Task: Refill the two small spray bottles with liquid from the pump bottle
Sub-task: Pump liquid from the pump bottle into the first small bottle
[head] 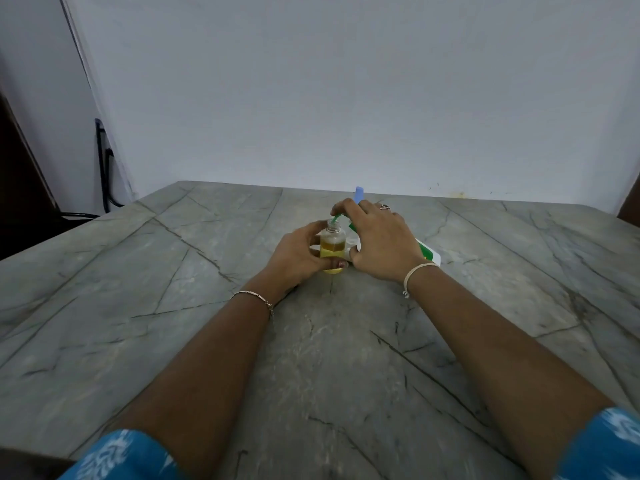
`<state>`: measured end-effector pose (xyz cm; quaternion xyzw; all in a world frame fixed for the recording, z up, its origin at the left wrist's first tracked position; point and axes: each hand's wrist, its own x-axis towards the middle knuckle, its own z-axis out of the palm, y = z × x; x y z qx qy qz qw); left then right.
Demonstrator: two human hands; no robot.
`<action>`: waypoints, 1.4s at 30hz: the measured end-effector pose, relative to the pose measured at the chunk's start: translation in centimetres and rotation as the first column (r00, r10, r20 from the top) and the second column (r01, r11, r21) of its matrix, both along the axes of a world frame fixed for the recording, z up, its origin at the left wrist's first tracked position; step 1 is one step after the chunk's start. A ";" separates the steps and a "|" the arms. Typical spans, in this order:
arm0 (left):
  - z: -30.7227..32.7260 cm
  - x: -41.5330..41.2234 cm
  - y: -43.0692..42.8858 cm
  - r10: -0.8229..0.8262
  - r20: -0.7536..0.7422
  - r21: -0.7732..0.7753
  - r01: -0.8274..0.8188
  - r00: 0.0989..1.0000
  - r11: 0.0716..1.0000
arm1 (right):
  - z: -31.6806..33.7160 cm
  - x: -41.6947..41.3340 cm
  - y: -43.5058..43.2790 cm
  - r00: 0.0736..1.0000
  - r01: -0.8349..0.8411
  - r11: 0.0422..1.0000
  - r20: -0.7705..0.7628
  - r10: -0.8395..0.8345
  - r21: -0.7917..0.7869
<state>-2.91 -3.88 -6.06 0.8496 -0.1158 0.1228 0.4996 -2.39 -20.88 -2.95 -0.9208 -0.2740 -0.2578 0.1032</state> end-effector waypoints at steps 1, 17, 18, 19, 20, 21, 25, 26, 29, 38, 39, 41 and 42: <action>-0.1 0.1 0.0 0.005 0.000 0.006 -0.005 1.000 1.000 | 0.0 0.0 -0.1 1.000 -0.002 1.000 -0.013 0.002 0.002; 0.0 0.2 0.2 0.002 -0.003 0.035 -0.002 1.000 0.999 | -0.1 0.2 -0.2 1.000 -0.013 0.999 -0.015 0.013 0.038; 0.0 0.3 0.2 0.002 -0.001 0.037 -0.002 1.000 0.999 | -0.1 0.2 -0.2 1.000 -0.007 1.000 -0.013 0.008 0.031; 0.0 0.3 0.2 0.001 -0.001 0.033 -0.001 1.000 0.999 | -0.1 0.2 -0.2 1.000 -0.001 1.000 -0.014 0.001 0.019; 0.0 0.3 0.2 -0.001 -0.003 0.027 0.001 1.000 1.000 | -0.2 0.2 -0.3 1.000 0.005 1.000 -0.016 -0.005 0.007; -0.1 0.3 0.2 -0.001 -0.007 0.018 0.001 1.000 1.000 | -0.2 0.1 -0.4 1.000 0.010 1.000 -0.017 -0.010 -0.001; 0.0 0.3 0.1 -0.002 -0.014 0.024 0.002 1.000 1.000 | -0.3 0.1 -0.5 1.000 0.015 1.000 -0.017 -0.015 -0.018; 0.1 0.3 0.2 -0.006 -0.016 0.018 0.006 1.000 1.000 | -0.3 0.1 -0.5 1.000 0.018 1.000 -0.008 -0.018 -0.023; 0.3 0.2 0.2 -0.014 -0.015 0.016 0.014 1.000 1.000 | -0.4 0.2 -0.5 0.999 0.032 0.998 0.041 -0.030 -0.046; 0.2 0.5 0.3 -0.017 -0.019 0.039 0.017 1.000 0.999 | -0.5 0.4 -0.3 0.995 0.049 0.997 0.085 -0.044 -0.059; 0.2 0.4 0.3 -0.015 -0.019 0.040 0.016 1.000 0.999 | -0.5 0.4 -0.4 0.996 0.041 0.998 0.080 -0.037 -0.055; 0.2 0.4 0.3 -0.016 -0.021 0.031 0.017 1.000 0.999 | -0.6 0.5 -0.6 0.997 0.033 0.998 0.071 -0.029 -0.057; 0.2 0.4 0.3 -0.016 -0.022 0.029 0.016 1.000 0.999 | -0.6 0.5 -0.7 0.997 0.032 0.998 0.069 -0.027 -0.060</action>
